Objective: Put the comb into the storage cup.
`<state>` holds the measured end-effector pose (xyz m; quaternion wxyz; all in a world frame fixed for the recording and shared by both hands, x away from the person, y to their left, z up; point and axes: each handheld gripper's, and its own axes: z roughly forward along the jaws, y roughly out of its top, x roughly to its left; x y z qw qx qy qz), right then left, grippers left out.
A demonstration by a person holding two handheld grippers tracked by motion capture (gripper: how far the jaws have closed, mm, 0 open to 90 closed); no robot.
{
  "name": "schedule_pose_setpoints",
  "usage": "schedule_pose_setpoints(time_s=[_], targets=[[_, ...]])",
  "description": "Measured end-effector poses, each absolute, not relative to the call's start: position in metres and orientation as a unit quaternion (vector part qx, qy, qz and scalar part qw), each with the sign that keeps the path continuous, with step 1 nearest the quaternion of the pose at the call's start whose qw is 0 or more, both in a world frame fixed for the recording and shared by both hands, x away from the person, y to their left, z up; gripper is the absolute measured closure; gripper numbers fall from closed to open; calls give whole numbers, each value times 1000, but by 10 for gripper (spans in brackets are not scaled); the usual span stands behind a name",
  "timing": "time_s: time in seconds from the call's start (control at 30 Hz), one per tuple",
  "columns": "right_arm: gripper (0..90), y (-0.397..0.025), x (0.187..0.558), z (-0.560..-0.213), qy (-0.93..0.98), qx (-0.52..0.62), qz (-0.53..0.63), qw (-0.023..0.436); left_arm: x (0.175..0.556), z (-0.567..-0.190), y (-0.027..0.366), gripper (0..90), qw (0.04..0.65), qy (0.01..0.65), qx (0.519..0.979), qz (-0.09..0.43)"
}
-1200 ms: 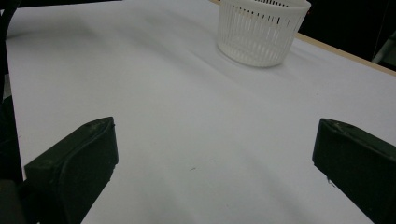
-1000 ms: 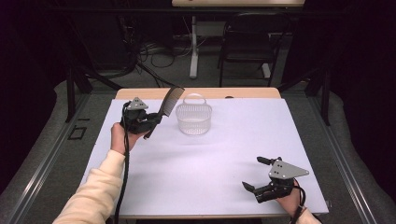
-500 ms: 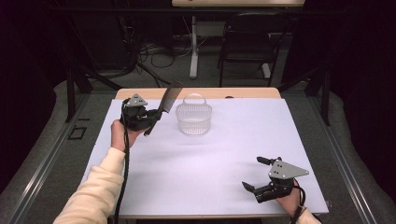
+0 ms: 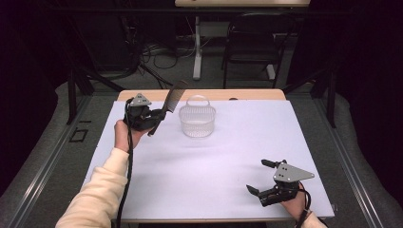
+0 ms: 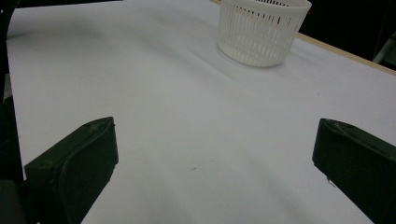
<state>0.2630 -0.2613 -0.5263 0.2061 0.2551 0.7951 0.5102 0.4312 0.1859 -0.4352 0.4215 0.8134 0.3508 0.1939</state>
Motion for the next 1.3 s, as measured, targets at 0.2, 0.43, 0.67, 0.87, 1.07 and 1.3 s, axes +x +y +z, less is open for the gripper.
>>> schedule_pose_setpoints(time_s=[0.2,0.43,0.67,0.87,1.07,1.3], targets=[[0,-261,263,-526,795,255,510,206,433,-434,185,722,425,350,812,195],[0,-261,263,-526,795,255,510,206,434,-434,184,722,427,351,810,195],[0,-261,263,-526,795,255,510,206,436,-432,184,722,430,351,808,197],[0,-261,263,-526,795,255,510,206,437,-432,183,722,430,352,808,197],[0,-261,263,-526,796,255,510,206,439,-431,181,722,430,350,808,199],[0,-261,263,-526,796,254,510,206,442,-430,180,722,430,350,808,198]])
